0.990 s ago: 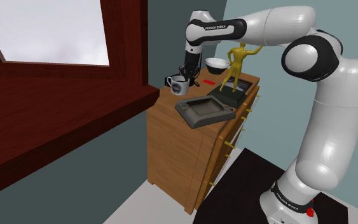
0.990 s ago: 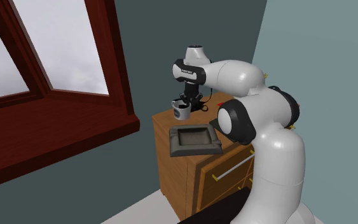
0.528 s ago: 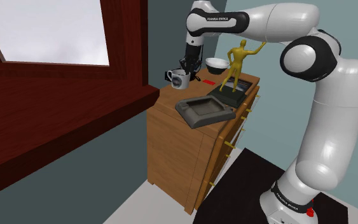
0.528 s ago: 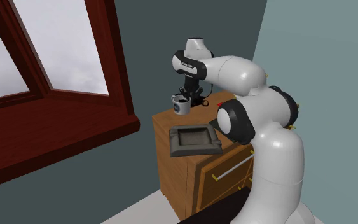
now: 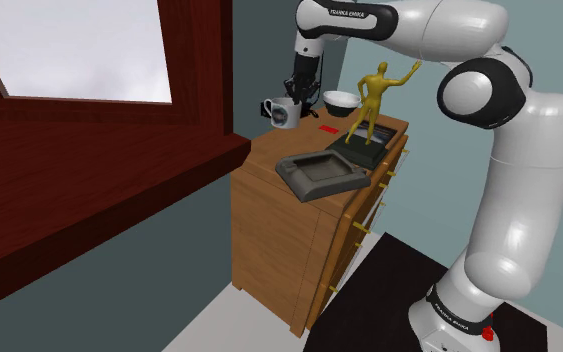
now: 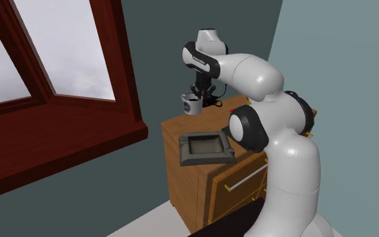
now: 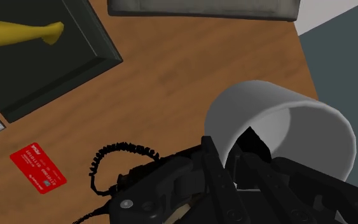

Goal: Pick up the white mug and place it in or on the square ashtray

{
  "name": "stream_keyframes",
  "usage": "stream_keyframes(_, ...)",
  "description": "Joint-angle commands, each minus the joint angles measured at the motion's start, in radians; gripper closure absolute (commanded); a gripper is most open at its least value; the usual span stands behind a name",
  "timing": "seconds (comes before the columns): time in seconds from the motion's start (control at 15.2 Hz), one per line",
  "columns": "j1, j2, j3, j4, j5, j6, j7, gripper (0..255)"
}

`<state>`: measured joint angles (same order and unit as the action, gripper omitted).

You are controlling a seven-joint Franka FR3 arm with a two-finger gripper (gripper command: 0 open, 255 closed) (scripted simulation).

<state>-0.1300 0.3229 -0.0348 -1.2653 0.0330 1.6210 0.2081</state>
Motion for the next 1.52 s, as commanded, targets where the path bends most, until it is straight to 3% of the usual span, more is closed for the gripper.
stream_keyframes(0.0,-0.001,0.011,0.000,0.043,0.000,-0.031,0.000,255)
stream_keyframes(0.13,-0.001,0.022,0.000,0.086,0.001,-0.062,0.001,255)
stream_keyframes(0.53,0.011,-0.270,0.003,-0.287,-0.010,0.020,0.013,255)
stream_keyframes(1.12,0.021,-0.634,0.016,-0.650,-0.018,0.019,0.036,255)
stream_keyframes(1.45,0.021,-0.657,0.017,-0.725,-0.018,0.071,0.037,255)
